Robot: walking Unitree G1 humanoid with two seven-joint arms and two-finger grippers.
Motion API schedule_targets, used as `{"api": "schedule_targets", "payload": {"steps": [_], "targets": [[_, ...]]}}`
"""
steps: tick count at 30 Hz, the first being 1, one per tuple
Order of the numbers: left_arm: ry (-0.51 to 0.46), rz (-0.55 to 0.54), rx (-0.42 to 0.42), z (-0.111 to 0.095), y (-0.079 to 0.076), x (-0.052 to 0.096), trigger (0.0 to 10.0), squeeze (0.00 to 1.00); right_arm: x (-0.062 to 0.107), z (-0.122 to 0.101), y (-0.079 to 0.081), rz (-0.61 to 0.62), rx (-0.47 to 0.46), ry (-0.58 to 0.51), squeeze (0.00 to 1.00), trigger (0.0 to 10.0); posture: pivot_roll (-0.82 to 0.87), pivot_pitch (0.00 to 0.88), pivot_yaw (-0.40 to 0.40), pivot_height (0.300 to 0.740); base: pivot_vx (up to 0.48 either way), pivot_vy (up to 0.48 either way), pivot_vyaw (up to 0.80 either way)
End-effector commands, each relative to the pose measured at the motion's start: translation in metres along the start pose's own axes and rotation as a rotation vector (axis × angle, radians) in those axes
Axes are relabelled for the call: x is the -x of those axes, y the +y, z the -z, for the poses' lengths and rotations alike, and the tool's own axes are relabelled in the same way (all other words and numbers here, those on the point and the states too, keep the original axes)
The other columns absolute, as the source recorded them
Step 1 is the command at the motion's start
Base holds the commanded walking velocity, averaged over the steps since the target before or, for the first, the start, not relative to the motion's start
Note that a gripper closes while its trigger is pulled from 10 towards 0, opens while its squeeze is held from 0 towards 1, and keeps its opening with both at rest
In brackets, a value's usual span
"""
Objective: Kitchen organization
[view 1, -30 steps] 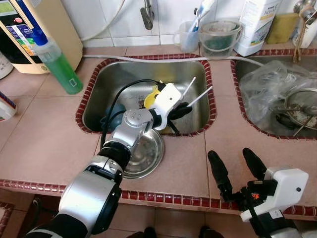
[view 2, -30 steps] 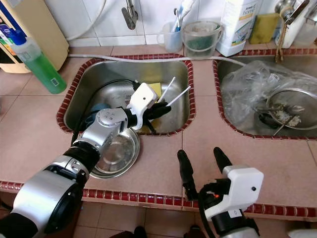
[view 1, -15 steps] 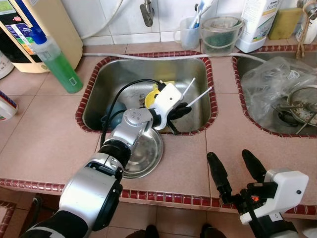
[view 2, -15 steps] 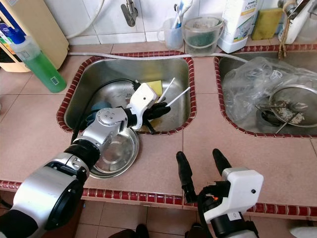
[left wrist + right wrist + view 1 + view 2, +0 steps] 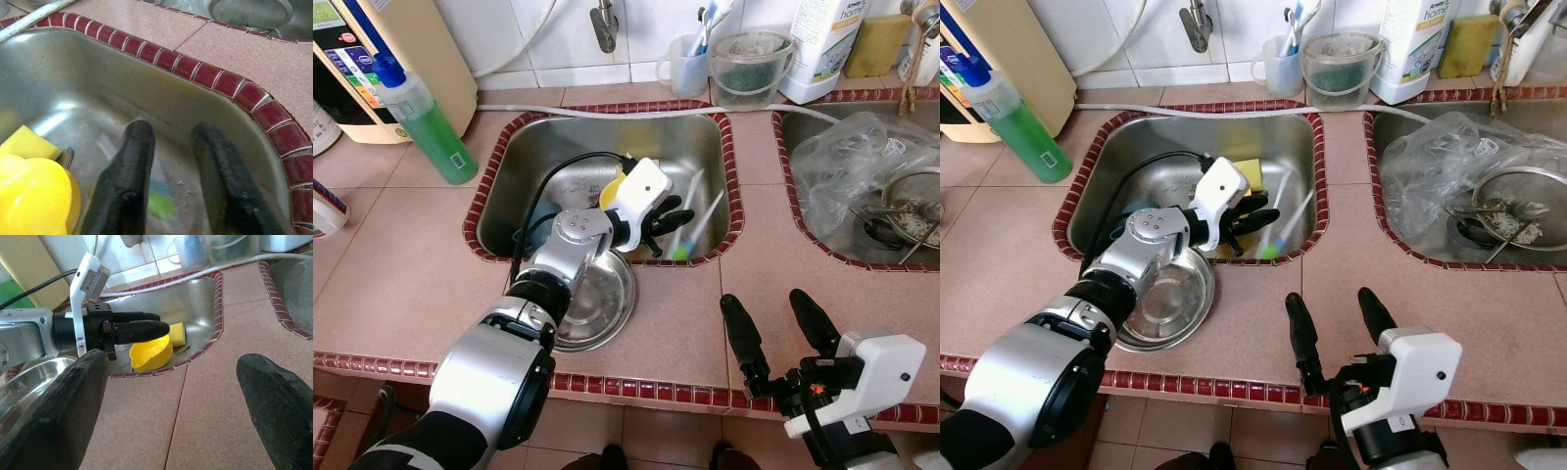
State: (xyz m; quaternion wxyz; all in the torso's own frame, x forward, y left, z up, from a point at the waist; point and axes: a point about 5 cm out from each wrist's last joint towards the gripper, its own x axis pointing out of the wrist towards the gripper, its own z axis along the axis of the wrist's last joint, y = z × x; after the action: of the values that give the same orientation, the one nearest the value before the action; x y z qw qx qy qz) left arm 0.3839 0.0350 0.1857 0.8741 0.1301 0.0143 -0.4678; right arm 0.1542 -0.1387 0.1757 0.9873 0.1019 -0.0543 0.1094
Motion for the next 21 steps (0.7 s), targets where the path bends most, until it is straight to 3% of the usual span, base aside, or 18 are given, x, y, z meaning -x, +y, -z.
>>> {"api": "schedule_targets", "payload": {"steps": [1, 13, 21], "targets": [[0.011, -0.011, -0.006, -0.001, 0.006, 0.003, 10.0, 1.00, 0.001, 0.002, 0.000, 0.008, -0.007, 0.007, 0.00, 10.0, -0.29, 0.225, 0.179, 0.740, 0.000, 0.000, 0.00], [-0.024, -0.034, 0.032, -0.009, 0.012, 0.005, 10.0, 1.00, -0.004, 0.003, -0.002, -0.006, 0.001, -0.006, 0.00, 10.0, -0.27, 0.207, 0.176, 0.740, 0.000, 0.000, 0.00], [-0.108, -0.106, 0.112, -0.028, 0.030, 0.013, 10.0, 1.00, -0.027, 0.002, -0.012, 0.003, 0.042, -0.072, 0.00, 10.0, -0.24, 0.151, 0.171, 0.740, 0.000, 0.000, 0.00]]}}
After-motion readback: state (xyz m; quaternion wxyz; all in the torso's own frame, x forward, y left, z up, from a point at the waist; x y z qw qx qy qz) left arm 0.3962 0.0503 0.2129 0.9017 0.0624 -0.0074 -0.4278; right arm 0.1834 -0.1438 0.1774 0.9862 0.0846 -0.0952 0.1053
